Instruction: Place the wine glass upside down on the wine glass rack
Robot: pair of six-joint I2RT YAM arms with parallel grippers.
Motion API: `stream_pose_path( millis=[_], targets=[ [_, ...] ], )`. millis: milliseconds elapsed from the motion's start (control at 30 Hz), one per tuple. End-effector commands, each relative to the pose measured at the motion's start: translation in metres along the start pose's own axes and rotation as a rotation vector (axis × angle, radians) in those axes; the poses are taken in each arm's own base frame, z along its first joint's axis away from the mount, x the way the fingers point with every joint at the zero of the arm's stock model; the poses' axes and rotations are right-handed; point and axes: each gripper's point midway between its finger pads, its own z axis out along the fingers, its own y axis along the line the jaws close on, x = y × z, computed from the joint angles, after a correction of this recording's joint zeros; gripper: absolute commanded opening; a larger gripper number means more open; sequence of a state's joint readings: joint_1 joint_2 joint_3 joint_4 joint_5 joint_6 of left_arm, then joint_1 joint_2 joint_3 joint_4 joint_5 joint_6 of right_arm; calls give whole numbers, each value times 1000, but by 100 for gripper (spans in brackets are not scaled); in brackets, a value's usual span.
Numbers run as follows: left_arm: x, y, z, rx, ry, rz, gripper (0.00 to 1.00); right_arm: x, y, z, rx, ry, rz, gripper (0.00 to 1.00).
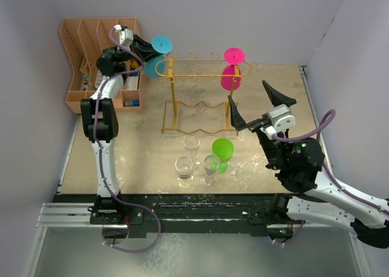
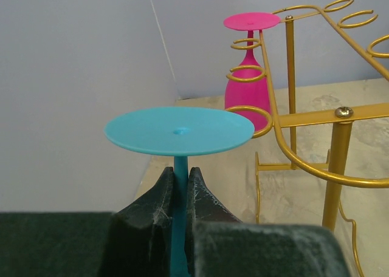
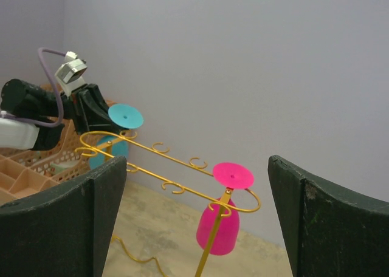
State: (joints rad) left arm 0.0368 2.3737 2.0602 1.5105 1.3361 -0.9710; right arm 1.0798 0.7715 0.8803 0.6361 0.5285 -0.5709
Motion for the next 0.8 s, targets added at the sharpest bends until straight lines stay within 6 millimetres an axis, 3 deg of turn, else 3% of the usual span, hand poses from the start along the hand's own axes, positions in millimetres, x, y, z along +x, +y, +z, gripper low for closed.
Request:
stream_pose_path(
  millis=[0, 300, 767],
  targets=[
    [-13, -6, 17, 45, -36, 93, 0, -6, -8, 0, 32, 4, 45, 100],
    [-8, -11, 32, 75, -43, 96, 0, 10, 14, 9, 7, 9, 58, 100],
    [-5, -15, 40, 89, -61, 108, 0, 14, 38, 26, -23, -28, 156, 100]
  ],
)
